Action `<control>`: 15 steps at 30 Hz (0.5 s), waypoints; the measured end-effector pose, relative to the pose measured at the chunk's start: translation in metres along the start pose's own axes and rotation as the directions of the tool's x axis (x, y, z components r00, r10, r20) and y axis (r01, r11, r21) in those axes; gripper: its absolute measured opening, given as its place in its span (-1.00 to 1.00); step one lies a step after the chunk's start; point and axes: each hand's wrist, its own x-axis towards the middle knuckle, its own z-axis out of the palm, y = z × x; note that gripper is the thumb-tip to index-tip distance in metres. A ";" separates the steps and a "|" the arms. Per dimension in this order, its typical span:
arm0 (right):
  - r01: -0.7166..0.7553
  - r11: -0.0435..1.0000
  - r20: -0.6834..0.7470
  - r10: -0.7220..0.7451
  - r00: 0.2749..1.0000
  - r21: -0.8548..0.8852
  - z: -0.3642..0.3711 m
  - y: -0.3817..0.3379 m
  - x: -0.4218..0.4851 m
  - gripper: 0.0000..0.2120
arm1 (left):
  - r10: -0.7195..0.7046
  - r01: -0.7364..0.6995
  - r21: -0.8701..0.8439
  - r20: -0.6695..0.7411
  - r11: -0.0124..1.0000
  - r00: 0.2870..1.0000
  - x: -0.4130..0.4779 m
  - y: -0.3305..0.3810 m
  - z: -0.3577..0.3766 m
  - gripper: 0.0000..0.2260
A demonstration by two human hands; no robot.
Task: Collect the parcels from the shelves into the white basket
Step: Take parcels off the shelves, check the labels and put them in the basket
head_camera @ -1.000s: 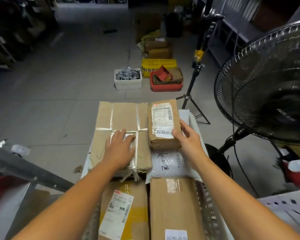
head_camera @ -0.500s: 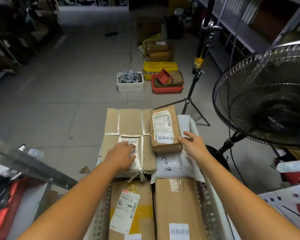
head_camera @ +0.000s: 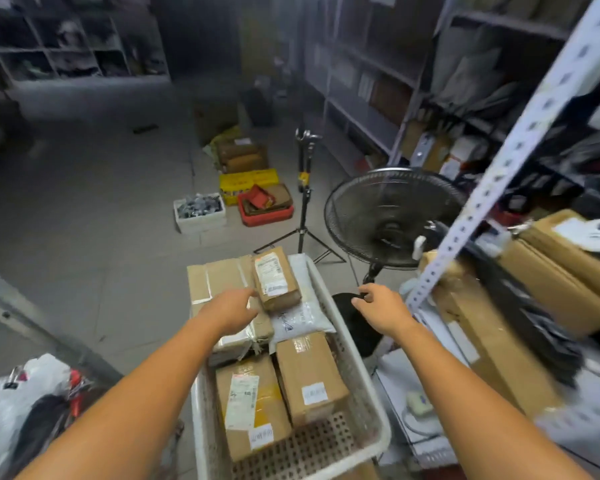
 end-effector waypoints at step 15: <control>-0.072 0.994 -0.220 0.089 0.972 0.085 -0.105 0.162 -0.285 -0.56 | 0.309 -0.303 0.172 -0.010 0.937 0.951 -0.195 0.224 0.019 -0.63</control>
